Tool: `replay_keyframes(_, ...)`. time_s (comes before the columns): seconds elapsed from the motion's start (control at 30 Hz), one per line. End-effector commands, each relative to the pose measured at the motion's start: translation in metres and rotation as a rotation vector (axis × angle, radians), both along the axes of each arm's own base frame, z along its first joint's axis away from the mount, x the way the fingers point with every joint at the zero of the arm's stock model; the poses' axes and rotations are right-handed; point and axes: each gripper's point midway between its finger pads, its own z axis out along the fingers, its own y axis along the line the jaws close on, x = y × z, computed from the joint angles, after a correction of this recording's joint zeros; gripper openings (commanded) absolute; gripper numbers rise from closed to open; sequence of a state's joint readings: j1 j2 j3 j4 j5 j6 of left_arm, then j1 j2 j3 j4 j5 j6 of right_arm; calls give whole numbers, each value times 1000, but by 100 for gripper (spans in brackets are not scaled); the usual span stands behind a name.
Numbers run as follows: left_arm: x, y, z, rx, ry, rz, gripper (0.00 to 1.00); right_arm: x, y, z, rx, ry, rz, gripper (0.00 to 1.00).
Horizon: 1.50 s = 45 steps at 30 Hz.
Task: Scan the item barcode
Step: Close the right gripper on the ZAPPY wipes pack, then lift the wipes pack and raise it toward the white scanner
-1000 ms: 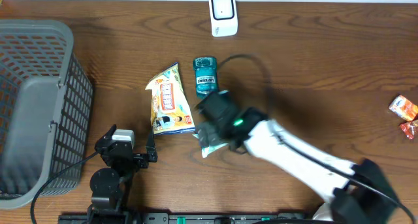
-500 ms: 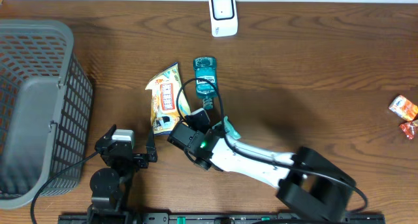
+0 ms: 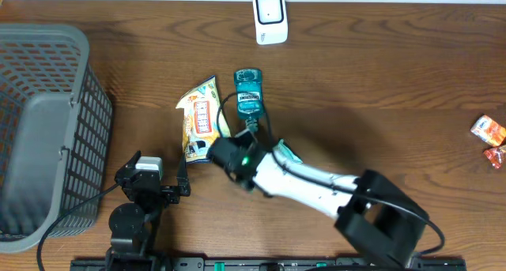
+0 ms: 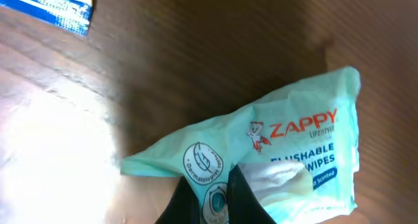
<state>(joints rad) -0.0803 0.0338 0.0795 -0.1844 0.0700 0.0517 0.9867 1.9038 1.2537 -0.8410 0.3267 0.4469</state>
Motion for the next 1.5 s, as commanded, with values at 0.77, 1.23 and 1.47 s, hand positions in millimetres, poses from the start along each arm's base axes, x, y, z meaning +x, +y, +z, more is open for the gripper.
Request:
replay_keyframes(0.77,-2,-1,-13,-4,40,-4,98,-40,18,168,1599,493,712,1)
replay_keyframes(1.23,-2,-1,-13,-4,40,-4,98,-38,19,169,1597,376,843,1)
replay_keyframes(1.47,-2,-1,-13,-4,40,-4,98,-38,19,169,1598,540,663,1)
